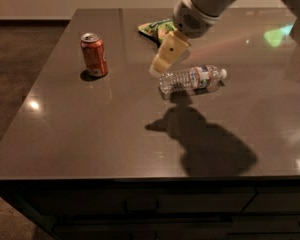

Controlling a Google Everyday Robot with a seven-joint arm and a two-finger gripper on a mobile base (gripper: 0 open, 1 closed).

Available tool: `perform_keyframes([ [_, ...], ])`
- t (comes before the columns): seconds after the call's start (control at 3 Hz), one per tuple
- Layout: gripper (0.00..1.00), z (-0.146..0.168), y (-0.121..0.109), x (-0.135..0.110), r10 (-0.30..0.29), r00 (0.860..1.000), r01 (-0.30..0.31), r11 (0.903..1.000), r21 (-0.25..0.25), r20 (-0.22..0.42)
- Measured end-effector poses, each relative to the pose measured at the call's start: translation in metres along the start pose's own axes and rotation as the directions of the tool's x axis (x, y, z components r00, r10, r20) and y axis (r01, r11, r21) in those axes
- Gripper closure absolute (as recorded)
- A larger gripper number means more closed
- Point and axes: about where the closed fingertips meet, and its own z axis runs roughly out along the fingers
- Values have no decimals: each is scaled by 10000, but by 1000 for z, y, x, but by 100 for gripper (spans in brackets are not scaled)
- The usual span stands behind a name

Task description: Move coke can near green rice chip bag

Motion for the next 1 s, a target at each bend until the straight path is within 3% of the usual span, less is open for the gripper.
perform_keyframes([
  [1.0, 0, 81, -14, -101, 420, 9900, -442, 9989, 139, 1349],
])
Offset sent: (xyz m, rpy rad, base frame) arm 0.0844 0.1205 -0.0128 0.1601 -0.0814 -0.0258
